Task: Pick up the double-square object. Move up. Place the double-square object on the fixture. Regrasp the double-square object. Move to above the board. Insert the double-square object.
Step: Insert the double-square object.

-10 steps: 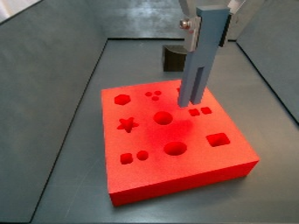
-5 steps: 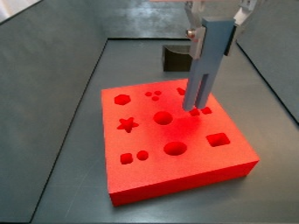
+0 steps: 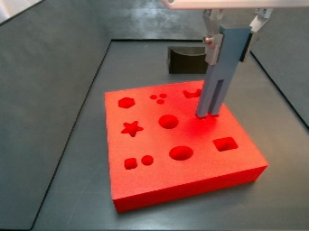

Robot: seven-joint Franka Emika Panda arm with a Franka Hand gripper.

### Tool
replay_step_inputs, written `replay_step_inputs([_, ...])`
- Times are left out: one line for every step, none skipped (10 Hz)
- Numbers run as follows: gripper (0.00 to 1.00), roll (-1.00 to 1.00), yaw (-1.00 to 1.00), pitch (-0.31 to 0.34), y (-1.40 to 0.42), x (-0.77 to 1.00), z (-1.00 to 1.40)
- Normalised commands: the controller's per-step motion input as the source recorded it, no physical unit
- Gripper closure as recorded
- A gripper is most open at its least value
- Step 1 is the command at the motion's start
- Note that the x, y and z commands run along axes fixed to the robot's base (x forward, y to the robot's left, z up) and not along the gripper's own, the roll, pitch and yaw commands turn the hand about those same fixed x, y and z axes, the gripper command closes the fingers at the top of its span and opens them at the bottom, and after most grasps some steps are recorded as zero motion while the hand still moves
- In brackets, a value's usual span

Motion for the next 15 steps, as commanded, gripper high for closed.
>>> replay_step_inputs([1.0, 0.0, 0.0, 0.131, 0.09, 0.45, -0.08])
replay_step_inputs([1.0, 0.0, -0.06, 0.08, 0.11, 0.2, -0.09])
replay_step_inputs([1.0, 0.0, -0.09, 0.024, 0.1, 0.04, -0.1])
replay_step_inputs([1.0, 0.0, -0.05, 0.0, 0.09, 0.0, -0.13])
replay_step_inputs([1.0, -0.03, 0.0, 0.0, 0.03, 0.0, -0.11])
replay_step_inputs([1.0, -0.05, 0.0, 0.0, 0.0, 0.0, -0.09])
replay_step_inputs([1.0, -0.03, 0.0, 0.0, 0.0, 0.0, -0.06])
replay_step_inputs([1.0, 0.0, 0.04, 0.0, -0.07, -0.01, -0.01])
replay_step_inputs([1.0, 0.0, 0.01, 0.0, -0.06, -0.05, -0.01])
replay_step_inputs([1.0, 0.0, 0.0, 0.0, -0.02, -0.1, -0.01])
replay_step_inputs([1.0, -0.03, 0.0, -0.026, -0.05, -0.09, 0.0])
replay_step_inputs([1.0, -0.04, 0.0, -0.041, -0.03, -0.08, -0.03])
replay_step_inputs([1.0, -0.02, 0.0, -0.034, 0.0, -0.11, -0.07])
replay_step_inputs([1.0, -0.03, 0.0, -0.044, 0.0, -0.13, -0.09])
replay_step_inputs([1.0, -0.01, 0.0, -0.056, 0.0, -0.08, -0.19])
